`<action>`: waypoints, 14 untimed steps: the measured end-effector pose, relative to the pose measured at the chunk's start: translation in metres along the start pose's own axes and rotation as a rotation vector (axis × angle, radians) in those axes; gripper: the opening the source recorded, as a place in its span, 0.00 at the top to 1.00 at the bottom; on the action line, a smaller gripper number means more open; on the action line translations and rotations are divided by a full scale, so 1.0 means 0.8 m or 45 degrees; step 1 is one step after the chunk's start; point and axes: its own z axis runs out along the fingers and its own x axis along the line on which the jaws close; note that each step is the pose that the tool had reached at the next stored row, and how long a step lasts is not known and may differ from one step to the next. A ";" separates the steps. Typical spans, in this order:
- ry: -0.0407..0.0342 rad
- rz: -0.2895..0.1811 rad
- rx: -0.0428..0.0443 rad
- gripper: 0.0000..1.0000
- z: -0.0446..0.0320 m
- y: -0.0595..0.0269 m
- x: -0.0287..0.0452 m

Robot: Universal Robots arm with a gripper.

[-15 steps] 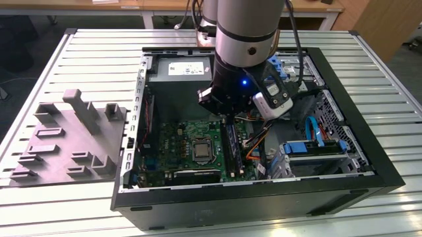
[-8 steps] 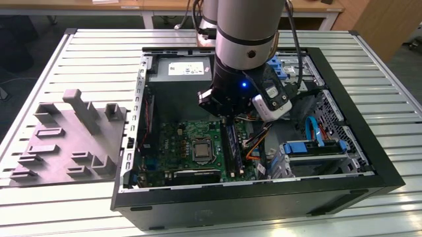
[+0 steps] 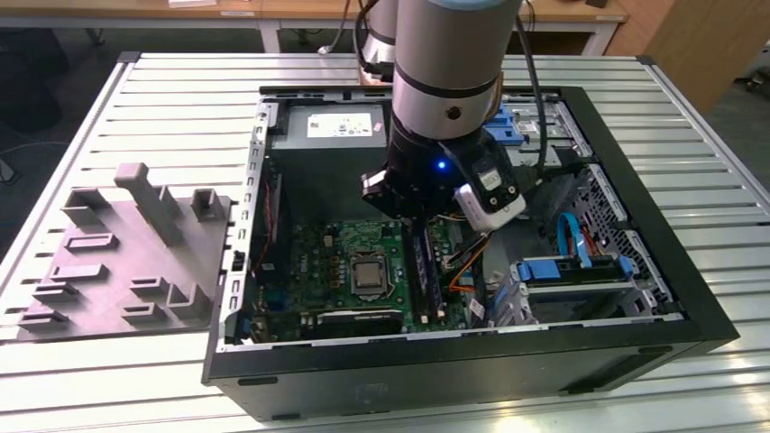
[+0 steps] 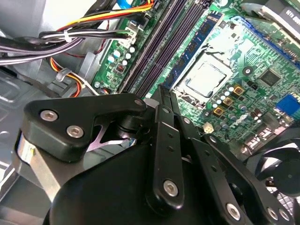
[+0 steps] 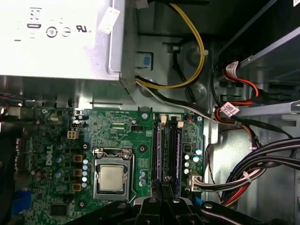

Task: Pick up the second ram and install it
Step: 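Insert the second ram into the second slot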

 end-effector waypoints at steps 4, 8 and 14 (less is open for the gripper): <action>-0.0018 0.032 0.001 0.89 0.0043 0.000 0.0001; -0.0032 0.038 0.001 0.89 0.0082 0.000 0.0003; -0.0050 0.038 0.001 0.89 0.0162 -0.001 0.0005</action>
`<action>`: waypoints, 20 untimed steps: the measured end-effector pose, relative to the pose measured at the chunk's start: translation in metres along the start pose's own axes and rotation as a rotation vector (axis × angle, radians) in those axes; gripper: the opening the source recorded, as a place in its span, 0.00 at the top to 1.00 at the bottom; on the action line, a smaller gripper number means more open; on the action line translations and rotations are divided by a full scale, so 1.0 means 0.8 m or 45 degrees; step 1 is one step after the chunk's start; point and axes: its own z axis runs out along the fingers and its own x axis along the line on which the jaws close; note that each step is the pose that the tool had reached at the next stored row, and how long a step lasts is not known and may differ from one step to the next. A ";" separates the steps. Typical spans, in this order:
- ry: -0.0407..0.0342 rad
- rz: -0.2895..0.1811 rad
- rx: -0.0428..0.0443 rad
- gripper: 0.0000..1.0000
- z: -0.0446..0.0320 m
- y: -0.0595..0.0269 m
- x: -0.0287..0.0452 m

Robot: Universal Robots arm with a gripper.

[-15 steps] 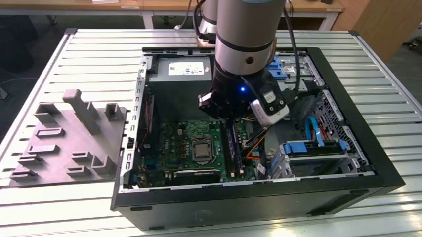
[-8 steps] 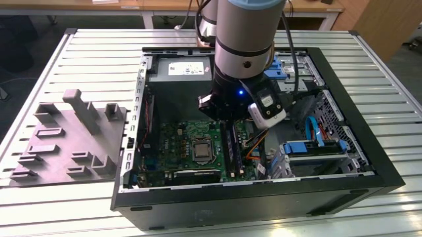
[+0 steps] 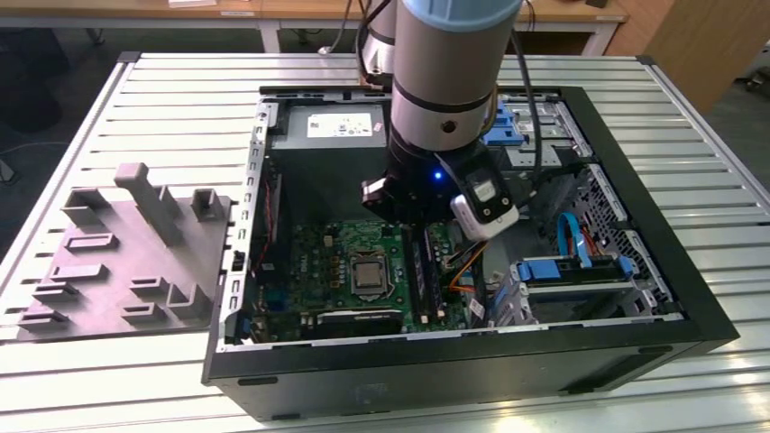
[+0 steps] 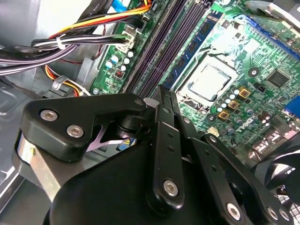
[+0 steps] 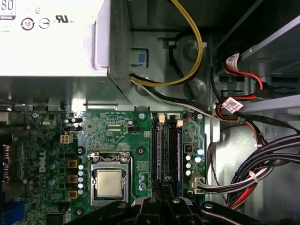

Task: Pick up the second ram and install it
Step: 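Insert the second ram into the second slot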

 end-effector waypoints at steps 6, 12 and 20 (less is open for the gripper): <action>-0.0001 0.000 0.000 0.89 0.0008 0.000 0.0000; -0.0005 -0.003 0.001 0.89 0.0064 0.000 0.0001; -0.0006 -0.003 0.000 0.89 0.0120 -0.001 -0.0025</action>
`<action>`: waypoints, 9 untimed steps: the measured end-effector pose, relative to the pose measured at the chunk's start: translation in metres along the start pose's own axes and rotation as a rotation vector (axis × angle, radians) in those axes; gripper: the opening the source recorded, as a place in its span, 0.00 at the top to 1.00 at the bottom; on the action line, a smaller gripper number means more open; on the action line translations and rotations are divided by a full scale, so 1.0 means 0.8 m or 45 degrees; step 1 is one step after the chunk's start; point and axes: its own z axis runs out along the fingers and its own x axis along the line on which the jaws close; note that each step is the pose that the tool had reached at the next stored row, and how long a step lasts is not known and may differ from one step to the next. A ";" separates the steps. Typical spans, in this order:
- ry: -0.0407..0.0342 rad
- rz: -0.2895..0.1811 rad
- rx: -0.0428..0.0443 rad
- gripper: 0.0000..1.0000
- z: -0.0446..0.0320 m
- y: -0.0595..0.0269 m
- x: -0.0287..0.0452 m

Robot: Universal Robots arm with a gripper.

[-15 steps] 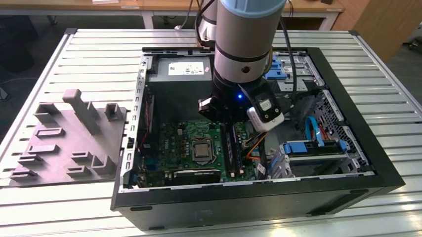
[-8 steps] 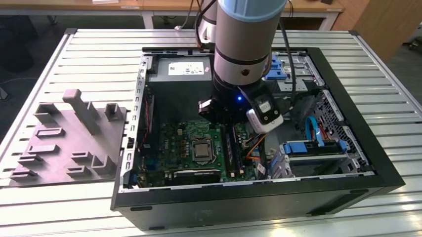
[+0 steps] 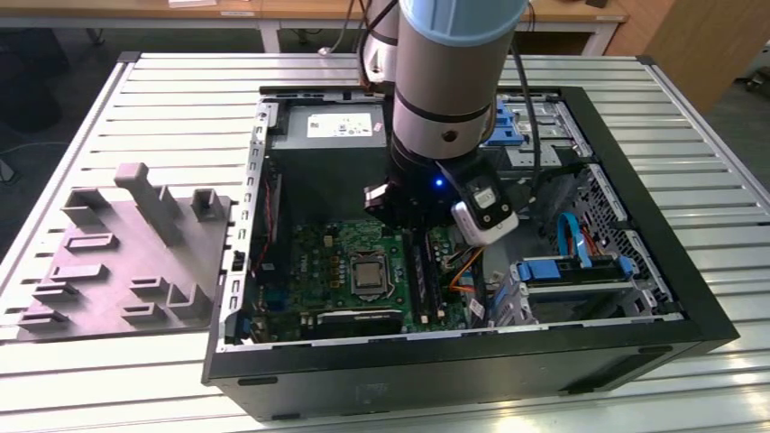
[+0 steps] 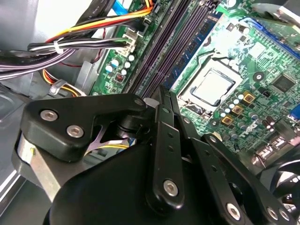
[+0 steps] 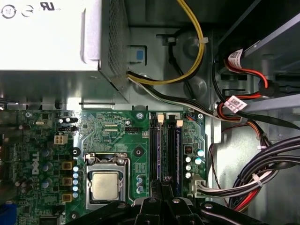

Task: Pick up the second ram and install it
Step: 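Insert the second ram into the second slot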

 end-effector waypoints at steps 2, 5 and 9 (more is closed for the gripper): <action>-0.0002 0.000 0.000 0.89 0.0031 0.000 0.0000; -0.0004 0.000 0.000 0.89 0.0062 0.000 0.0000; -0.0004 0.000 0.000 0.89 0.0097 -0.001 0.0001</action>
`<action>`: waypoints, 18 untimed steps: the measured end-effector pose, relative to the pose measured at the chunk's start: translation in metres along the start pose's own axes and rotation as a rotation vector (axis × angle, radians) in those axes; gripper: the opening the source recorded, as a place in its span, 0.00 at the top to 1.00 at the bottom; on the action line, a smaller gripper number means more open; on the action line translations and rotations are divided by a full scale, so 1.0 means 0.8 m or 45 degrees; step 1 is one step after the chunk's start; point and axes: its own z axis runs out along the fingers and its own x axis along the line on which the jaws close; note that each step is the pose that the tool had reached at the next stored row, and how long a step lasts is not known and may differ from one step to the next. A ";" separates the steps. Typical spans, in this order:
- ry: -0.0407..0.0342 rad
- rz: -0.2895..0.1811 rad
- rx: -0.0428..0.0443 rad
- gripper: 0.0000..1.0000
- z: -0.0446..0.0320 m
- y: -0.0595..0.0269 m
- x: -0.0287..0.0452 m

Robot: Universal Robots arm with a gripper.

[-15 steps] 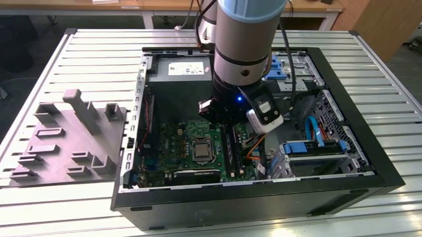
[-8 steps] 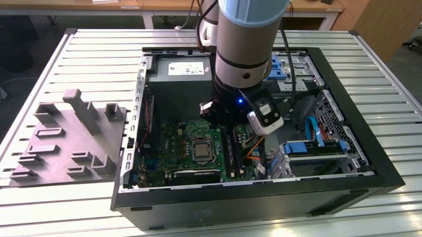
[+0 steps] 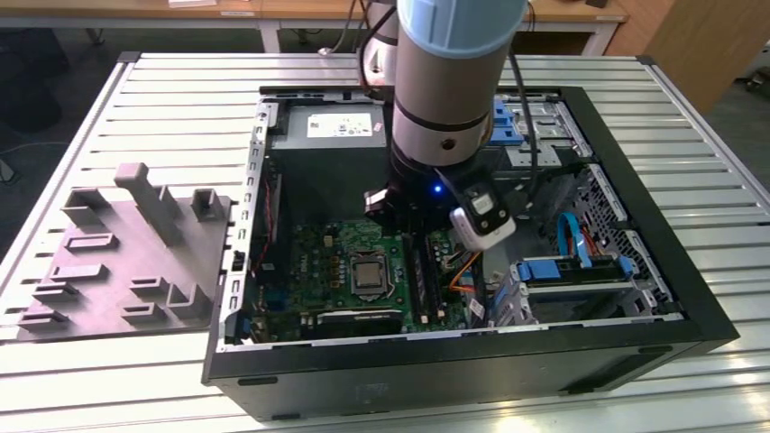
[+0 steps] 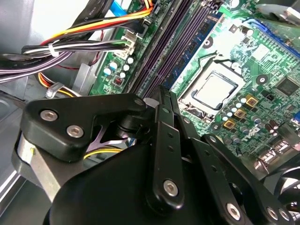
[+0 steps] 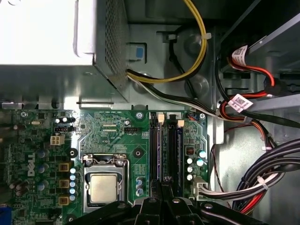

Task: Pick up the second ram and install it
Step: 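Insert the second ram into the second slot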

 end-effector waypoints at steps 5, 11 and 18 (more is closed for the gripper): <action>0.0001 0.000 0.000 0.89 0.0027 0.000 -0.0006; -0.0002 0.000 -0.001 0.89 0.0044 0.000 -0.0023; -0.0001 0.000 0.000 0.89 0.0073 -0.002 -0.0024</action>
